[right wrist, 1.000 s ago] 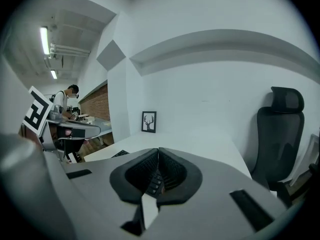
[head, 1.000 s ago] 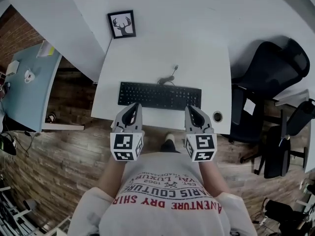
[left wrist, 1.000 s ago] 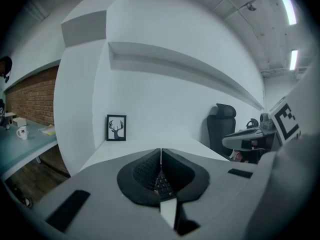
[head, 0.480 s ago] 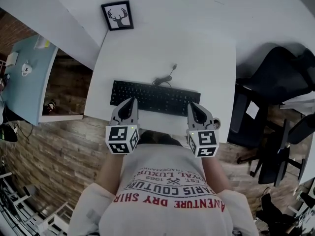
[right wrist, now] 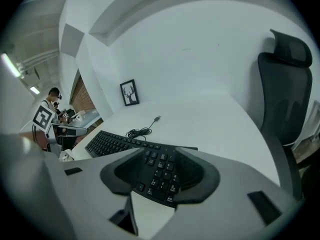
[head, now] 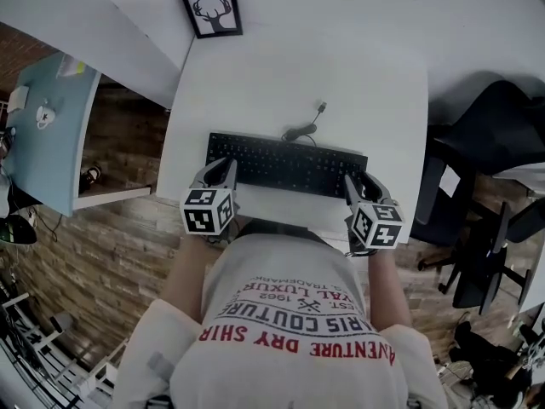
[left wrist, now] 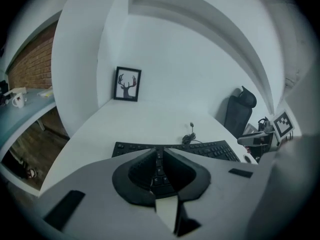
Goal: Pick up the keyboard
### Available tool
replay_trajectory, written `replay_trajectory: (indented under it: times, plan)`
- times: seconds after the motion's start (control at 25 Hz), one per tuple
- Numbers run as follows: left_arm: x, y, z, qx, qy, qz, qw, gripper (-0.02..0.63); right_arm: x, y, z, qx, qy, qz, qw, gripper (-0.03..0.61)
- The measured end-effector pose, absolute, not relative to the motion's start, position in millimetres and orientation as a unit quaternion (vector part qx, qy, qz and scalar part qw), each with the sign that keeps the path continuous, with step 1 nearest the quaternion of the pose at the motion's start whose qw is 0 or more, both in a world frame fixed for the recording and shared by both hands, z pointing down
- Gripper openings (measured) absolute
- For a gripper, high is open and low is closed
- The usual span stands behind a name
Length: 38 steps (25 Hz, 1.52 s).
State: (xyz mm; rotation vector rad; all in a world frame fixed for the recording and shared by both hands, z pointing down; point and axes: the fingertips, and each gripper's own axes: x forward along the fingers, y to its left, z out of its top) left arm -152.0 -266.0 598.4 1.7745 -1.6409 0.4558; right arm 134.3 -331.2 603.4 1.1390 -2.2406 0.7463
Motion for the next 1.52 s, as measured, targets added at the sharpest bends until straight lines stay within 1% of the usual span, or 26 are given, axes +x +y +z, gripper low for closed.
replay_trajectory:
  times: [0.04,0.12,0.28,0.44,0.64,0.76,0.88,1.04,1.4,1.52]
  plan:
    - [-159,-266,606,0.676,-0.626,0.178,0.346,0.038,135,-332,611,0.417,-0.822,0.285,0.263,0.195]
    - [-171,-265,620,0.672,-0.617,0.189,0.364,0.176,140,-333,624,0.415,-0.815,0.294,0.280,0.215]
    - [-195,-269,639,0.660,-0.614,0.210,0.379,0.258,156,-340,644,0.423,-0.795,0.308,0.306,0.244]
    - [-212,-275,652,0.656,-0.602,0.217,0.401,0.302,167,-343,660,0.421,-0.778,0.343,0.317,0.255]
    - [-216,-275,673,0.656,-0.558,0.248,0.443,0.308,167,-340,681,0.399,-0.765,0.370,0.344,0.261]
    - [-213,-273,683,0.660,-0.531,0.272,0.457,0.310,167,-340,686,0.392,-0.760,0.389,0.342,0.259]
    - [-213,-274,686,0.660,-0.519,0.266,0.474,0.308,165,-342,685,0.381,-0.760,0.398,0.345,0.259]
    - [-209,-274,685,0.672,-0.496,0.278,0.474,0.308,163,-341,687,0.368,-0.759,0.407,0.351,0.258]
    - [-210,-273,687,0.694,-0.454,0.313,0.463,0.307,158,-343,686,0.363,-0.775,0.394,0.335,0.259]
    - [-210,-274,688,0.688,-0.447,0.324,0.471,0.302,159,-343,687,0.366,-0.772,0.396,0.336,0.259]
